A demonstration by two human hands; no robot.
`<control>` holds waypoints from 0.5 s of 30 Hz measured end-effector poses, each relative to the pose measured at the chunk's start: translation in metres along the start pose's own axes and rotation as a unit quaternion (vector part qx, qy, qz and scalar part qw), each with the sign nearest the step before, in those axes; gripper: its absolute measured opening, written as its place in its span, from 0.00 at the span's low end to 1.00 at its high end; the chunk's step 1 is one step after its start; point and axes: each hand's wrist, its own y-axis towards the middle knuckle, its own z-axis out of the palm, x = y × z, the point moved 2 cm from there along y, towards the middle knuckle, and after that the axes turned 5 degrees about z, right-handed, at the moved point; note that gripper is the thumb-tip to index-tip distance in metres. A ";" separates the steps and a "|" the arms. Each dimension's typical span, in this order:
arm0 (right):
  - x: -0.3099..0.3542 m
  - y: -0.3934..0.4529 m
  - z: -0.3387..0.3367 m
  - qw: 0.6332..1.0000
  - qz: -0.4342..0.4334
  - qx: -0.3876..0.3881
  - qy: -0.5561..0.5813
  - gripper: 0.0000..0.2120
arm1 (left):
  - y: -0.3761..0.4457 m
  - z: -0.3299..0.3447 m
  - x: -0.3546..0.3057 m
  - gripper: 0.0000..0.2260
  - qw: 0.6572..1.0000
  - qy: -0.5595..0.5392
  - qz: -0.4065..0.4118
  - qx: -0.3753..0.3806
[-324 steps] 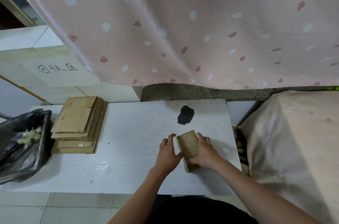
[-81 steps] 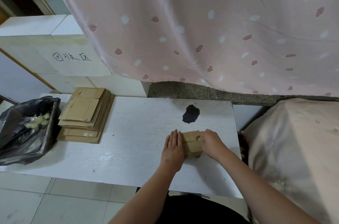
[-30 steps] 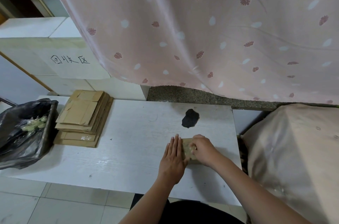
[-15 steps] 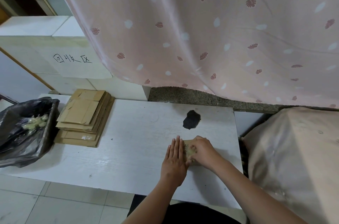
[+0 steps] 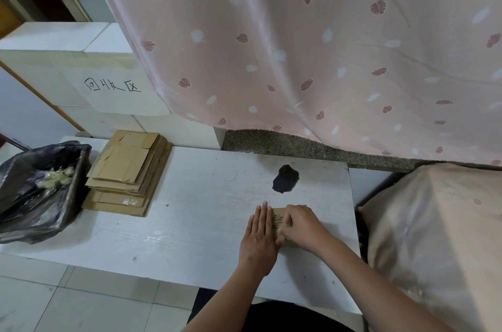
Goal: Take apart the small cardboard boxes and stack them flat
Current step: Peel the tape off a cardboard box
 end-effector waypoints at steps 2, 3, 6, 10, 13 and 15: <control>-0.002 -0.001 -0.002 1.000 -0.009 -0.014 0.026 0.09 | 0.000 0.000 0.000 0.33 1.000 0.002 0.000 -0.004; -0.004 -0.001 -0.004 0.999 -0.014 -0.019 0.049 0.10 | 0.000 0.000 0.000 0.33 1.000 0.002 0.000 -0.005; -0.006 0.000 -0.011 0.994 -0.001 -0.027 0.106 0.13 | 0.001 -0.001 0.000 0.34 1.000 -0.003 0.000 -0.010; -0.014 0.003 -0.014 0.994 0.008 -0.051 0.101 0.09 | 0.001 -0.002 -0.001 0.34 1.000 -0.010 -0.001 -0.009; -0.019 0.000 -0.014 0.992 0.023 -0.046 0.115 0.09 | 0.001 -0.005 -0.001 0.33 1.000 -0.008 -0.005 -0.006; -0.018 -0.002 -0.014 0.988 0.041 -0.044 0.145 0.08 | 0.000 -0.008 -0.001 0.32 1.000 0.001 -0.006 -0.002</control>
